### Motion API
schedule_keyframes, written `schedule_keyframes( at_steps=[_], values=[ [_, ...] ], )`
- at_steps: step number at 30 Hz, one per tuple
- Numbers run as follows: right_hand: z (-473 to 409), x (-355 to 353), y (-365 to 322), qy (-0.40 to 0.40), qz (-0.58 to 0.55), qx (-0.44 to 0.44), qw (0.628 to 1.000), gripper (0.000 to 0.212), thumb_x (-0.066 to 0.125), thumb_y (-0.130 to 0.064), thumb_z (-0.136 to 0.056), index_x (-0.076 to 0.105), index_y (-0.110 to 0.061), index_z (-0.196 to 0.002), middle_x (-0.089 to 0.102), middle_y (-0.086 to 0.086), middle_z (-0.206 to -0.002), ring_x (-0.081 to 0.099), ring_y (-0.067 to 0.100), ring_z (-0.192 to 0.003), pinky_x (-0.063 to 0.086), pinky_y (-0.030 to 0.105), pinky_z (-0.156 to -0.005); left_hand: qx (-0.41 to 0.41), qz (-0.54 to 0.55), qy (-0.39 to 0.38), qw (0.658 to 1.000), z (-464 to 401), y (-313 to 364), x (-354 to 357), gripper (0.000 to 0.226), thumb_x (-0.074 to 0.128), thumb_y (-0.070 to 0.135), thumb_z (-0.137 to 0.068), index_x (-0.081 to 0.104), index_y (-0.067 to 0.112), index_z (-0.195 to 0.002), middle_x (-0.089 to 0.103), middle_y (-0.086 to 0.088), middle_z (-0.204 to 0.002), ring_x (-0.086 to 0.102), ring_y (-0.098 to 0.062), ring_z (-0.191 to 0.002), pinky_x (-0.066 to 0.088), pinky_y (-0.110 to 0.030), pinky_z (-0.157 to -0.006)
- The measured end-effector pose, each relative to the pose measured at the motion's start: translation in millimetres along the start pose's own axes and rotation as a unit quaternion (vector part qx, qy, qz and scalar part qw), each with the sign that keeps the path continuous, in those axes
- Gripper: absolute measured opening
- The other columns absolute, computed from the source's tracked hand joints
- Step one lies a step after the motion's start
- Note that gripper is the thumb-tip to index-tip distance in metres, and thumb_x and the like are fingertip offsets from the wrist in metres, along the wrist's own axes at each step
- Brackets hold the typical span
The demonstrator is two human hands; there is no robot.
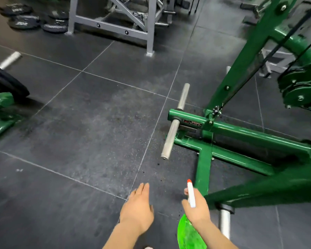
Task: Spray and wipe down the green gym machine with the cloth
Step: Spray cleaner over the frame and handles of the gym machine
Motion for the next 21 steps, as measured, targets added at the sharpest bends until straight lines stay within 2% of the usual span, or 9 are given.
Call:
schedule_keyframes(
  at_steps=[3,6,9,12,14,16,18,21],
  values=[
    [-24.0,10.6,-19.6,-0.02,0.005,-0.004,1.0,0.03,0.058,0.001,-0.08,0.051,-0.027,-0.084,0.061,-0.003,-0.09,0.058,0.021,-0.087,0.038,0.022,-0.073,0.002,-0.003,-0.007,1.0,-27.4,-1.5,-12.9,0.069,0.04,0.027,-0.1,0.0,0.02,-0.155,0.0,0.005,-0.162,0.007,-0.02,-0.148,0.021,-0.033,-0.118],
    [-46.2,20.4,-33.9,-0.034,0.015,0.009,0.999,0.024,0.058,-0.005,-0.084,0.05,-0.027,-0.079,0.058,-0.004,-0.082,0.054,0.018,-0.076,0.036,0.02,-0.062,0.002,-0.004,-0.02,1.0,-50.6,0.5,-20.1,0.068,0.04,0.028,-0.099,0.002,0.02,-0.155,0.002,0.004,-0.162,0.01,-0.02,-0.148,0.022,-0.033,-0.117],
    [-66.8,29.7,-42.0,-0.047,0.02,0.024,0.998,0.016,0.057,-0.006,-0.084,0.052,-0.021,-0.085,0.059,0.0,-0.087,0.054,0.017,-0.08,0.036,0.021,-0.066,0.008,-0.016,-0.037,0.999,-72.7,2.0,-23.5,0.068,0.042,0.028,-0.099,0.004,0.02,-0.155,0.005,0.002,-0.162,0.015,-0.02,-0.147,0.022,-0.032,-0.117],
    [-79.3,36.1,-44.9,-0.069,0.019,0.039,0.997,0.02,0.058,-0.003,-0.082,0.054,-0.019,-0.092,0.06,0.0,-0.094,0.057,0.018,-0.088,0.04,0.02,-0.074,0.022,-0.037,-0.06,0.997,-90.1,4.2,-25.9,0.068,0.043,0.027,-0.098,0.005,0.018,-0.155,0.007,-0.001,-0.162,0.017,-0.022,-0.146,0.022,-0.031,-0.117],
    [-85.8,38.4,-47.2,-0.063,0.003,0.039,0.997,0.022,0.059,-0.006,-0.081,0.056,-0.017,-0.099,0.058,-0.002,-0.094,0.054,0.016,-0.087,0.036,0.016,-0.072,0.036,-0.058,-0.07,0.995,-102.5,4.7,-29.8,0.068,0.043,0.026,-0.098,0.006,0.017,-0.155,0.009,-0.003,-0.162,0.019,-0.023,-0.146,0.021,-0.03,-0.117],
    [-93.5,40.9,-50.2,-0.044,-0.02,0.038,0.998,0.022,0.06,-0.011,-0.078,0.056,-0.017,-0.098,0.057,-0.005,-0.091,0.053,0.014,-0.083,0.035,0.01,-0.066,0.052,-0.077,-0.077,0.993,-117.8,3.0,-33.9,0.067,0.042,0.026,-0.098,0.007,0.017,-0.155,0.01,-0.002,-0.162,0.022,-0.023,-0.144,0.023,-0.03,-0.116],
    [-98.4,44.2,-52.0,-0.031,-0.031,0.043,0.998,0.02,0.059,-0.002,-0.079,0.054,-0.018,-0.089,0.057,-0.008,-0.084,0.053,0.009,-0.076,0.036,0.004,-0.063,0.066,-0.098,-0.086,0.989,-127.1,2.8,-38.5,0.066,0.042,0.024,-0.098,0.008,0.017,-0.154,0.01,-0.001,-0.161,0.024,-0.024,-0.143,0.026,-0.031,-0.115],
    [-108.1,51.5,-57.8,-0.011,-0.043,0.059,0.997,0.025,0.057,0.007,-0.078,0.054,-0.017,-0.082,0.056,-0.01,-0.077,0.053,0.008,-0.071,0.038,0.004,-0.063,0.092,-0.122,-0.108,0.982,-143.2,0.1,-44.7,0.068,0.044,0.021,-0.097,0.008,0.018,-0.155,0.01,-0.001,-0.162,0.023,-0.024,-0.144,0.024,-0.031,-0.116]
  ],
)
Point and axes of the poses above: each hand's wrist, its own z-axis away from the middle knuckle, its own x-axis out of the palm, y = z × x, the point moved 1 cm from there along -z, towards the middle knuckle
